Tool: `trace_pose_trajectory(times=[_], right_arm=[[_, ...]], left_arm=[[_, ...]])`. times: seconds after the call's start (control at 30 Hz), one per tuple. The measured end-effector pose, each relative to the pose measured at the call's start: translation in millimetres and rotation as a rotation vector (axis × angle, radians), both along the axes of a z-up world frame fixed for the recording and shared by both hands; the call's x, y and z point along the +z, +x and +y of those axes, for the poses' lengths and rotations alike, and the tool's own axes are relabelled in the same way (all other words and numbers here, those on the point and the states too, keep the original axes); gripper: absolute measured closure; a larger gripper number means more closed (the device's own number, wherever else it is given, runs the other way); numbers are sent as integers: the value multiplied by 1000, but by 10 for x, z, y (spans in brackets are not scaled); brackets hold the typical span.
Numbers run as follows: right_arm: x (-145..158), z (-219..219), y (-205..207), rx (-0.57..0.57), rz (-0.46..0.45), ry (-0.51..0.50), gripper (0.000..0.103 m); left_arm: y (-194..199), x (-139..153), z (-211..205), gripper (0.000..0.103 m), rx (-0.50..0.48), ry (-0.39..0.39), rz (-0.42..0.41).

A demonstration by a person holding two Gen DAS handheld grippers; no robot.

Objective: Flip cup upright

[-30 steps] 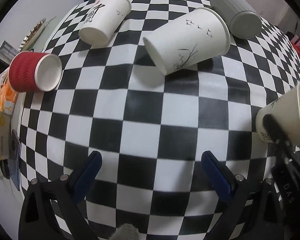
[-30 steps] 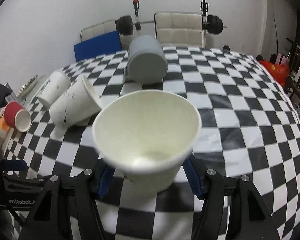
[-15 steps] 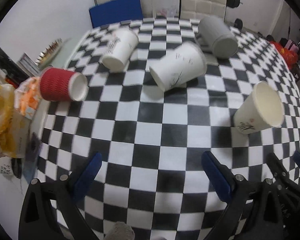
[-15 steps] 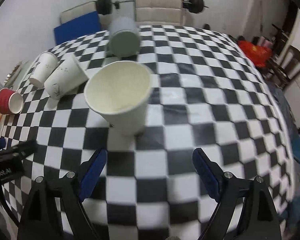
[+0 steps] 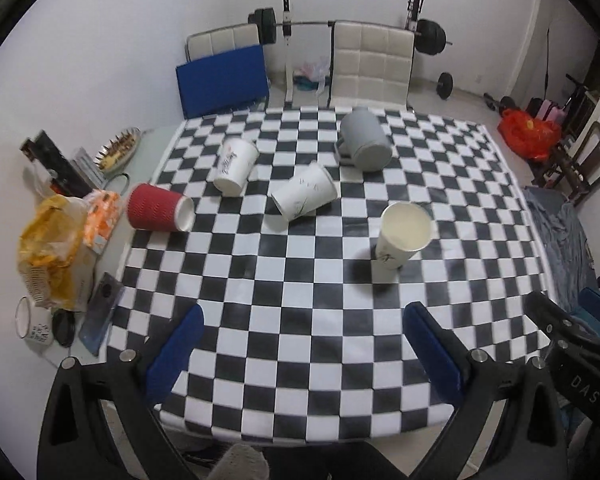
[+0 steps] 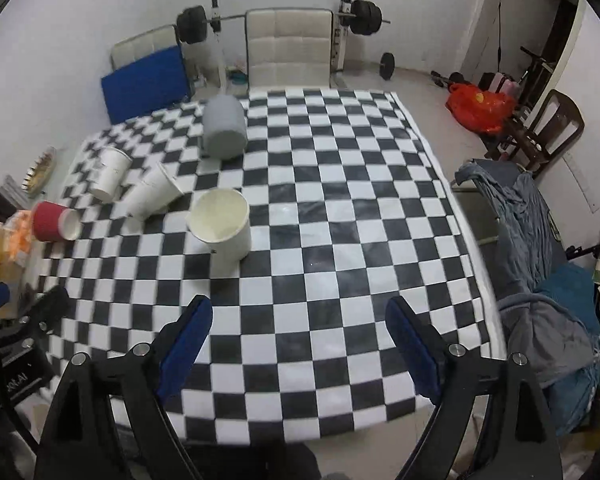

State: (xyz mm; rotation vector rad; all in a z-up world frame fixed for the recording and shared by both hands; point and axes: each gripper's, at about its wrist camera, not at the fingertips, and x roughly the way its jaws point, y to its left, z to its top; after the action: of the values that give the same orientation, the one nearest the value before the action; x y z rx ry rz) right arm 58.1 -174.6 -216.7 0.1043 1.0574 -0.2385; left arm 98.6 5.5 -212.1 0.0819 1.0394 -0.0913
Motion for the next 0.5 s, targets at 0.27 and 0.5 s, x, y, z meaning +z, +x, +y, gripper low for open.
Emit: trace_pose_trajectory(times=[0.27,0.5], right_arm=[[817,69,-460,38,-58,-24,13],[1331,77,-745,58,-117,-41,13]], left_arm=[[-368,643,14,1,31,8,-82],[-625,1047,24,1,55,0,-116]])
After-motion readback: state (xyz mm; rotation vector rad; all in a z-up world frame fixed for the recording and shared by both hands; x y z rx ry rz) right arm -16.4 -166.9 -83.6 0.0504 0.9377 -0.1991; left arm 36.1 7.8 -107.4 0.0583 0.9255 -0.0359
